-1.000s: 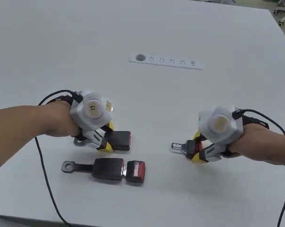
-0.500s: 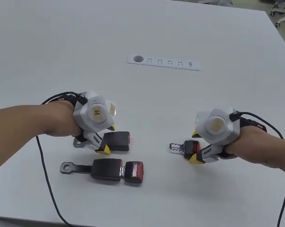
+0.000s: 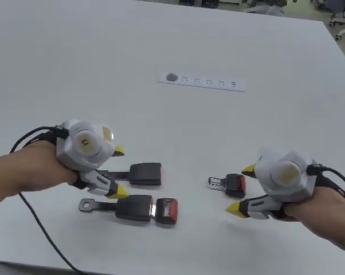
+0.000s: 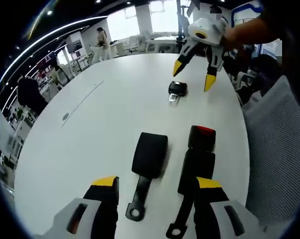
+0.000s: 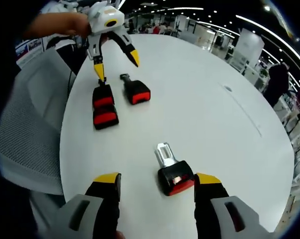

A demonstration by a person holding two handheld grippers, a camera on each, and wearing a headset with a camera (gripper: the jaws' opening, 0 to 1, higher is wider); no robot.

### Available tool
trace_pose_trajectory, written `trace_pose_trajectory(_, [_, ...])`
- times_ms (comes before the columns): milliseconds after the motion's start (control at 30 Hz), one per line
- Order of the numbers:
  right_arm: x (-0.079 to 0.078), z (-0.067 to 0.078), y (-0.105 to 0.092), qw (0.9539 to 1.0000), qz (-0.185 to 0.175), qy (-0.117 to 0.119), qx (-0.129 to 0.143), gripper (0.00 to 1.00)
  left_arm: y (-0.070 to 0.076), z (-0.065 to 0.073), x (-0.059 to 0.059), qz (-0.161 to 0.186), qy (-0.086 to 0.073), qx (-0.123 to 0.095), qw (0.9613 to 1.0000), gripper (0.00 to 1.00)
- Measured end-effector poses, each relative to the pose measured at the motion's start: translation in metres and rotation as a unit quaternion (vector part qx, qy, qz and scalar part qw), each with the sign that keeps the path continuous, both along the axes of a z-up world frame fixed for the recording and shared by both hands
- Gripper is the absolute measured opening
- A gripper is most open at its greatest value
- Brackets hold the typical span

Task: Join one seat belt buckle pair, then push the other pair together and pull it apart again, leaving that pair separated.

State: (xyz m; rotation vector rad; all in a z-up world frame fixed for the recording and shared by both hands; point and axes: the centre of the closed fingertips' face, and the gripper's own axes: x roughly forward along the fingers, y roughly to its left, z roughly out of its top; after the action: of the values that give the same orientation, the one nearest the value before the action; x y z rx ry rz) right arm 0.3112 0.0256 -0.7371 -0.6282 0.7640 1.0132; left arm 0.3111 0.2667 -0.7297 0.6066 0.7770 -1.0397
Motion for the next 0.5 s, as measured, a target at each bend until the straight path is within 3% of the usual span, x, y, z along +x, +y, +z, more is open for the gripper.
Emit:
trace_pose_trajectory(100, [-0.007,0.005,0.0,0.9991,-0.034,-0.002,0.024,0.65,0.008,0.009,-0.016,0.036,-0.008,-0.017,0.9992,0.69])
trace_pose_trajectory(267, [-0.026,0.009,-0.007,0.998,-0.055,-0.001,0.032,0.72,0.024,0.011,-0.041,0.063,-0.006,-0.022,0.9977,0.79])
trace_pose_trajectory(500, [-0.035,0.017,-0.018,0.9936,-0.097,-0.004,0.057,0.8,0.051,0.01,-0.049,0.113,-0.014,-0.035,0.9929,0.89])
